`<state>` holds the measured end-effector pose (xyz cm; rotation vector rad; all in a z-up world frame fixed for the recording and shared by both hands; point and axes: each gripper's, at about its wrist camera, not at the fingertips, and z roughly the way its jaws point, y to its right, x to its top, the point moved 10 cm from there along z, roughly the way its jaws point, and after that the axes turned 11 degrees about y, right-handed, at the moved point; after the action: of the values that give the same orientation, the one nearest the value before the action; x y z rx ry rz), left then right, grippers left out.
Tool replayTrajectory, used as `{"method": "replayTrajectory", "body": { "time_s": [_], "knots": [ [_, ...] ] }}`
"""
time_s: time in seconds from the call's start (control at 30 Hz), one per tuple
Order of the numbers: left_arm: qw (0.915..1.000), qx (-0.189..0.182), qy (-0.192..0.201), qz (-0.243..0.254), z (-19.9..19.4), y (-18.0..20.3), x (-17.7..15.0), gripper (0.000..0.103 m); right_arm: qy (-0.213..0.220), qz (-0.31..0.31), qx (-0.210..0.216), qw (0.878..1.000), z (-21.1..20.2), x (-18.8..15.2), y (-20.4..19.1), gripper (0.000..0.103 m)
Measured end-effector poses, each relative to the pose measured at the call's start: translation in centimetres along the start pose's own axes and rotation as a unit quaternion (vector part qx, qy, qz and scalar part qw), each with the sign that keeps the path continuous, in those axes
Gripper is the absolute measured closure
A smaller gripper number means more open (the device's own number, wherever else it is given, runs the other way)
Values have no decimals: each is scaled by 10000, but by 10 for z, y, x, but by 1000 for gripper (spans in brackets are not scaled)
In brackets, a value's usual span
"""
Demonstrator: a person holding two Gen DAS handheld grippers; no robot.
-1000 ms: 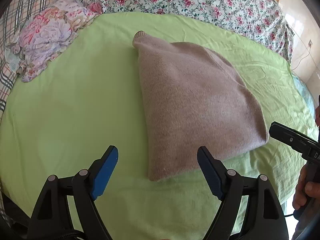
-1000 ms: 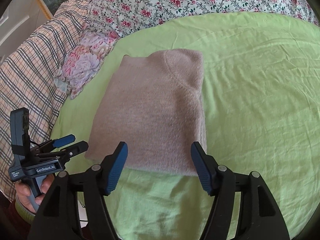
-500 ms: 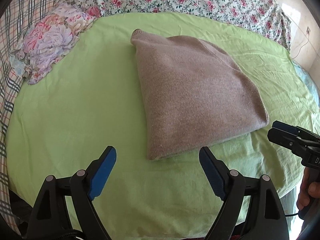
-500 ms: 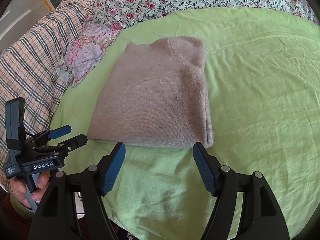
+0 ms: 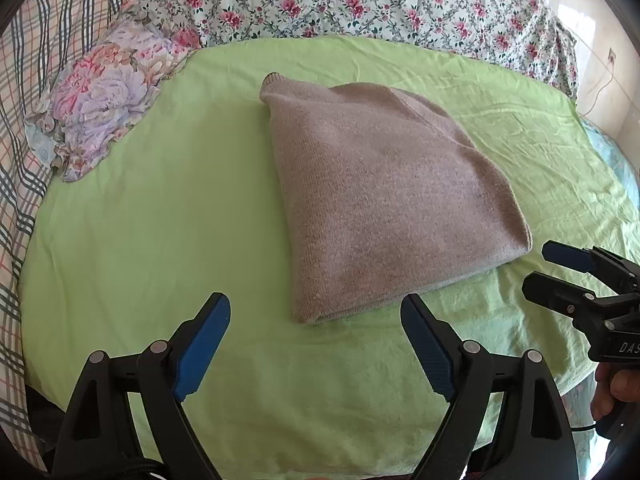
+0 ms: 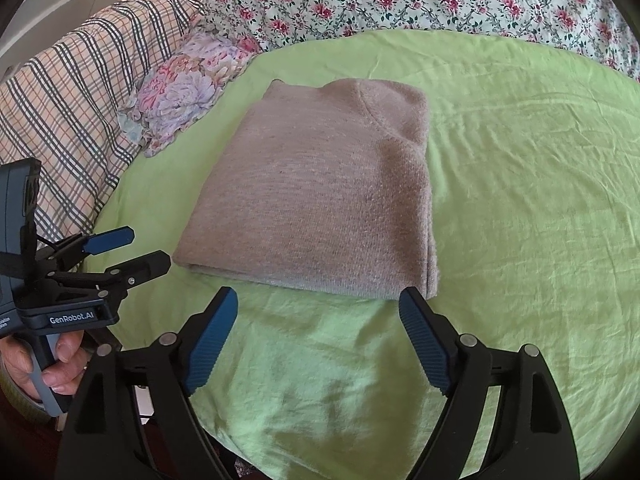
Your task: Fold small clothes
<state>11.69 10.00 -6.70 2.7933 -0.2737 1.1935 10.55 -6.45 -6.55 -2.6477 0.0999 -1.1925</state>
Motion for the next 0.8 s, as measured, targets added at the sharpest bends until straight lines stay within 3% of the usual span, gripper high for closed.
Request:
{"method": "replayTrajectory", "body": {
  "time_s": [0.8],
  "knots": [
    [9999,137,39,49,21,-1,25,13,-87,-268,-56,9996,29,25,7,19]
  ]
}}
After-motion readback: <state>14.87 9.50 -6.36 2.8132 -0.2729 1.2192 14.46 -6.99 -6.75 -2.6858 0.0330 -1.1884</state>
